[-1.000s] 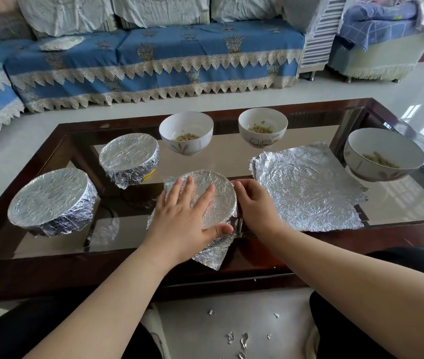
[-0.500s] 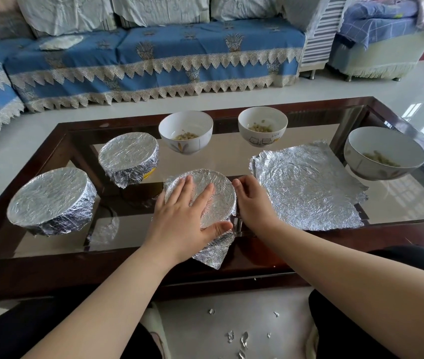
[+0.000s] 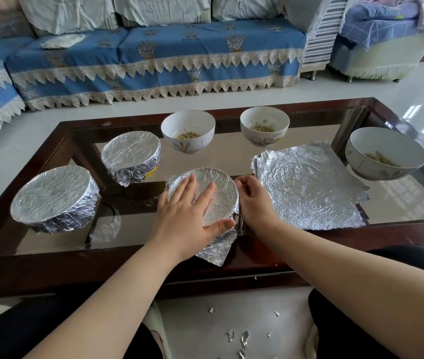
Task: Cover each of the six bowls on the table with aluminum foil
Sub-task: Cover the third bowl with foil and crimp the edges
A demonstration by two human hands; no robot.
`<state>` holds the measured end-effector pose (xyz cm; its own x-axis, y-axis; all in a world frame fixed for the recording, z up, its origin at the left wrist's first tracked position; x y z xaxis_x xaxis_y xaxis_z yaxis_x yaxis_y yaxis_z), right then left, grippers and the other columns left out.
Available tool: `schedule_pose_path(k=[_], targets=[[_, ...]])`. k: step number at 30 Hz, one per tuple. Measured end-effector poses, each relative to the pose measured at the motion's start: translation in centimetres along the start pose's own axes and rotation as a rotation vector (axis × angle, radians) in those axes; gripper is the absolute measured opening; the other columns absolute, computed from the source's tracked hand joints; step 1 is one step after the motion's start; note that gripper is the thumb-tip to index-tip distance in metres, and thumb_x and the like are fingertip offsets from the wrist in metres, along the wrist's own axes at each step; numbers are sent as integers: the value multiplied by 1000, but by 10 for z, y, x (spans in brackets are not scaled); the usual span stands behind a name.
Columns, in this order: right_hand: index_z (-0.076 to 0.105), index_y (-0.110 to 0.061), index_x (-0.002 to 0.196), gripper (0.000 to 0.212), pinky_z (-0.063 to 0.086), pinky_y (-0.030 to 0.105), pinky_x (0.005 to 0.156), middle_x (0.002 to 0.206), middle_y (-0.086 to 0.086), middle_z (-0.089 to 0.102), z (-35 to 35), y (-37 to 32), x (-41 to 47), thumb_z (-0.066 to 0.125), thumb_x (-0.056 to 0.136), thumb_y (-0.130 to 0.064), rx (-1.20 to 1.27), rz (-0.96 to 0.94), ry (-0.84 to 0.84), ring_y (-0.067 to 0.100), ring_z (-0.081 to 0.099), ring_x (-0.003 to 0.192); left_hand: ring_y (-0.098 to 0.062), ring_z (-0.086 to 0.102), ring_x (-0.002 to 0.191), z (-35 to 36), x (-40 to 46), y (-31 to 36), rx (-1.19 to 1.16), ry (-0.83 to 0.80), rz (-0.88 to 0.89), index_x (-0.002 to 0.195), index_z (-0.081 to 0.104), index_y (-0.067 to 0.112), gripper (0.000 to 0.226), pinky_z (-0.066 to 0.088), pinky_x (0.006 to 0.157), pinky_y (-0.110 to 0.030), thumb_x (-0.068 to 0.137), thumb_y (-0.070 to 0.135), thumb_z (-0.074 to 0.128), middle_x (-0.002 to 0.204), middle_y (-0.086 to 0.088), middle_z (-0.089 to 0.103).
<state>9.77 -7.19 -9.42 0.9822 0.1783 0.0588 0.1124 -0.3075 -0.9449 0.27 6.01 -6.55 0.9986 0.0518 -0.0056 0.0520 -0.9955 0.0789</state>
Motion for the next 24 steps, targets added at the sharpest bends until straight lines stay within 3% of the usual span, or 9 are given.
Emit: schedule_pose_path(k=[4,6,10,15,18,21,24], targets=[[56,-12,100,16,36,14,56,75,-4,53,0,0,-3,45,102,-24,4,2,2,5,44,63,-17,-5,154,-1,0,0,-2,2,-1,158,3,39,114,9,122,-49,60,95,-14,167,-7,-2],[56,-9,105,20,38,10,60,83,-4,57,0,-1,-7,42,103,-23,55,-6,12,2,49,70,-17,-4,154,-1,0,0,-5,-5,-5,158,4,39,112,8,122,-49,61,94,-9,167,-6,-2],[54,-11,109,24,44,30,79,91,-6,61,-2,-5,-12,37,104,-26,72,-65,42,9,57,85,-18,-8,153,-1,0,0,-2,-35,-19,157,-1,40,110,5,123,-49,61,93,-8,167,-5,-6],[59,-20,111,27,49,37,88,98,-8,65,0,-4,-11,36,104,-31,41,-92,2,12,62,96,-20,-18,152,0,-2,0,-15,-146,-49,153,-14,45,99,-4,121,-57,66,91,-12,166,0,-17],[60,-17,110,28,48,33,89,102,-5,67,-1,-3,-8,35,104,-30,68,-69,1,11,62,100,-25,-24,150,-7,-3,1,38,-200,-62,153,-15,47,80,-9,118,-60,79,78,-8,164,2,-22],[59,-15,108,25,48,24,87,100,-6,67,-7,-6,-2,36,104,-24,143,-53,25,3,63,96,-26,-23,150,-23,5,10,74,-103,24,152,-12,51,57,-11,119,-58,97,63,-3,164,5,-22],[58,-15,104,21,48,15,71,94,-2,67,-11,-11,0,37,104,-21,182,-75,11,-3,61,77,-24,-23,150,-29,22,21,5,-48,140,150,-5,58,52,-11,119,-58,100,61,8,163,13,-21]])
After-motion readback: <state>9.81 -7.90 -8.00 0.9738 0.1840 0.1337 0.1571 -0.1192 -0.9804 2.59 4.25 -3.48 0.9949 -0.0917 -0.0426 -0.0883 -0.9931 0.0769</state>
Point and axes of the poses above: each hand's wrist, its own x-axis towards the middle knuckle, its own z-axis out of the palm, y = z × x, the point moved 9 cm from there along x, towards the middle knuckle
